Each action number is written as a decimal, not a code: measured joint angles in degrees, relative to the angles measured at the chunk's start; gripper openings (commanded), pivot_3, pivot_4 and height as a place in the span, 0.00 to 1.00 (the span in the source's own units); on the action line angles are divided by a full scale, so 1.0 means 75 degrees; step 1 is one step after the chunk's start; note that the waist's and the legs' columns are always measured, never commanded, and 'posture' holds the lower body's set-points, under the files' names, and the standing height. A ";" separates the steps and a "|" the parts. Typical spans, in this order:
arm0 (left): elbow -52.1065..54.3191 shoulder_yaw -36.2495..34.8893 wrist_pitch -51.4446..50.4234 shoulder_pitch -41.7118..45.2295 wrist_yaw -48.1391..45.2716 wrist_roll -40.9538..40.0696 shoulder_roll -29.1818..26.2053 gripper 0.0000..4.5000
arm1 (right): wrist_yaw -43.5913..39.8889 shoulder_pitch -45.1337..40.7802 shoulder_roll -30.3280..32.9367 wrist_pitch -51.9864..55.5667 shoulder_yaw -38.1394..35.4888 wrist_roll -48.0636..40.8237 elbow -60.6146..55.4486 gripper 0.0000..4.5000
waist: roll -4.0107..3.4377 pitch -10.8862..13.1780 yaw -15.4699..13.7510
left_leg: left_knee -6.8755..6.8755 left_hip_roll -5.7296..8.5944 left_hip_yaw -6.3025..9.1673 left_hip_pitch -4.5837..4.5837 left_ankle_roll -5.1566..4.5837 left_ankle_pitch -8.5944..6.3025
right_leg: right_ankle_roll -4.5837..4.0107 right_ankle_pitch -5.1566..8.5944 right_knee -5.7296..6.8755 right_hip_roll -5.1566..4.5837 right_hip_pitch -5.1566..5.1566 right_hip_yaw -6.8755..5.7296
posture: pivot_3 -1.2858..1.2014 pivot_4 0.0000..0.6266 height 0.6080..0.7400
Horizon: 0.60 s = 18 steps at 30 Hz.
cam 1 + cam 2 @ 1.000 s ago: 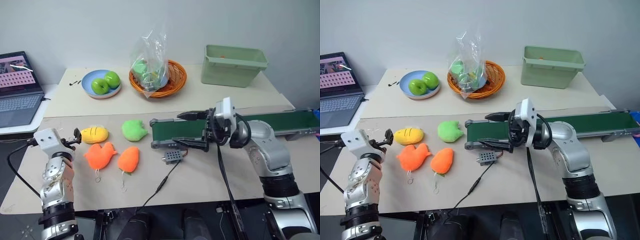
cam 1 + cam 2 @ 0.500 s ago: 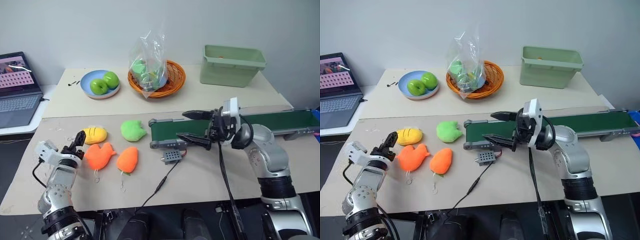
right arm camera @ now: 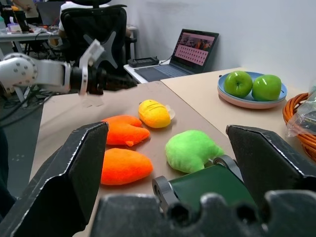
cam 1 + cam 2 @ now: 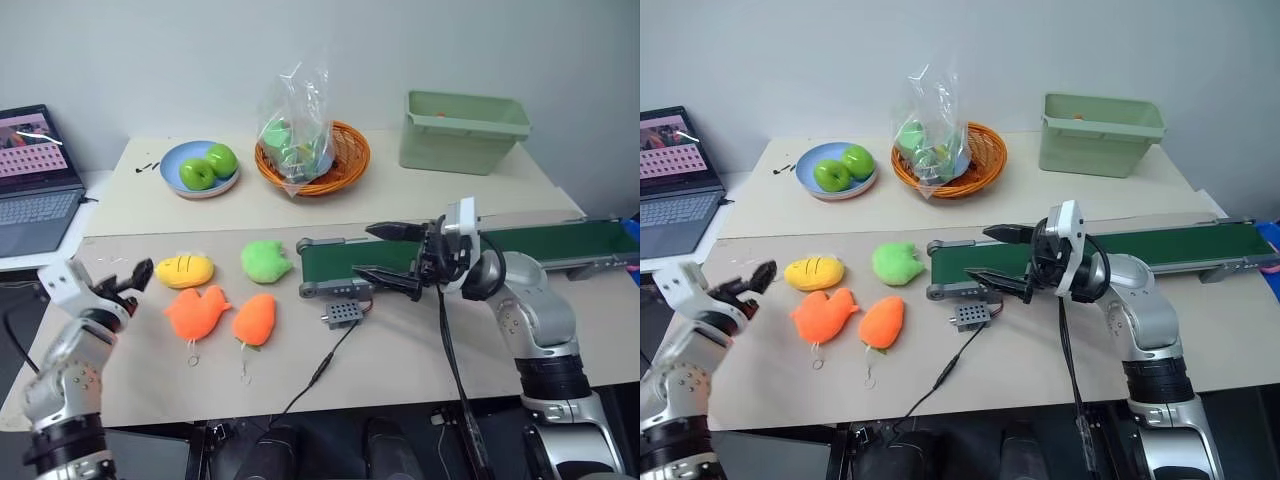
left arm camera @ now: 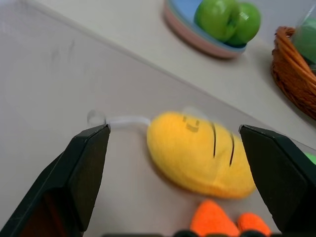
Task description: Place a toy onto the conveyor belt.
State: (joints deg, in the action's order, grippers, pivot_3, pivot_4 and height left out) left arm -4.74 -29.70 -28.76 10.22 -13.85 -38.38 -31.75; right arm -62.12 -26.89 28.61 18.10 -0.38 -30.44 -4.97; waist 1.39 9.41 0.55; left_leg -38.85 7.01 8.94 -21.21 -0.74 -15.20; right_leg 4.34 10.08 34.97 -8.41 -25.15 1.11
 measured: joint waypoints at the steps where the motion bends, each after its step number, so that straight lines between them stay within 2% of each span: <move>1: -0.0026 0.0274 0.0001 0.0252 -0.0477 0.0282 -0.0540 1.00 | 0.0039 0.0003 -0.0026 0.0000 0.0040 0.0007 0.0000 1.00 | -0.0004 0.0000 -0.0014 | 0.0003 0.0002 -0.0003 0.0002 -0.0001 -0.0001 | 0.0000 0.0000 -0.0003 0.0000 0.0000 0.0001 | 0.52 0.24 1.00; 3: -0.0016 0.0492 -0.0024 0.0391 -0.0844 0.0359 -0.0742 1.00 | 0.0064 0.0027 -0.0030 -0.0001 0.0057 0.0044 0.0000 1.00 | -0.0005 0.0000 0.0004 | 0.0004 0.0001 -0.0006 0.0002 -0.0006 -0.0004 | 0.0001 0.0000 -0.0005 -0.0001 0.0000 0.0003 | 0.52 0.24 1.00; 6: 0.0117 0.0823 -0.0321 0.0185 -0.1221 0.0300 -0.0568 1.00 | 0.0129 0.0097 -0.0028 -0.0001 0.0069 0.0070 -0.0009 1.00 | -0.0005 0.0000 0.0040 | 0.0006 -0.0004 -0.0011 0.0002 -0.0003 -0.0009 | 0.0000 0.0000 -0.0004 0.0000 -0.0010 0.0003 | 0.52 0.24 1.00; 8: 0.0480 0.0832 -0.0623 -0.0193 -0.1231 -0.0038 0.0061 1.00 | 0.0161 0.0209 0.0002 -0.0001 0.0043 0.0074 -0.0049 1.00 | -0.0006 0.0000 0.0065 | 0.0010 -0.0010 -0.0024 0.0007 -0.0006 -0.0015 | -0.0001 0.0000 0.0000 -0.0002 -0.0013 0.0006 | 0.52 0.24 1.00; 13: 0.1460 0.0215 -0.1141 -0.1247 -0.0210 -0.1581 0.2230 1.00 | 0.0215 0.0398 0.0153 0.0002 -0.0036 0.0066 -0.0230 1.00 | 0.0002 0.0004 0.0052 | 0.0002 -0.0024 -0.0028 0.0006 -0.0003 -0.0022 | -0.0006 -0.0003 -0.0003 0.0002 -0.0014 0.0002 | 0.52 0.24 1.00; 18: 0.2304 -0.0600 -0.0767 -0.2083 0.0744 -0.2438 0.3456 1.00 | 0.0186 0.0395 0.0260 0.0015 -0.0053 0.0060 -0.0238 1.00 | -0.0005 0.0000 0.0013 | 0.0002 -0.0041 -0.0050 0.0028 0.0000 -0.0020 | -0.0012 -0.0006 -0.0012 0.0007 0.0020 0.0001 | 0.52 0.24 1.00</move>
State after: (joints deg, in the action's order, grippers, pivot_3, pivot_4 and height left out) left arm 12.55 -34.21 -34.51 -5.41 -8.27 -56.67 -5.84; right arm -60.72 -23.93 30.56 18.22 -0.78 -29.99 -6.76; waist 1.35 9.41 0.64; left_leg -38.83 6.70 8.56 -21.00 -0.75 -15.35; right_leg 4.25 10.04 34.89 -8.36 -25.01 1.12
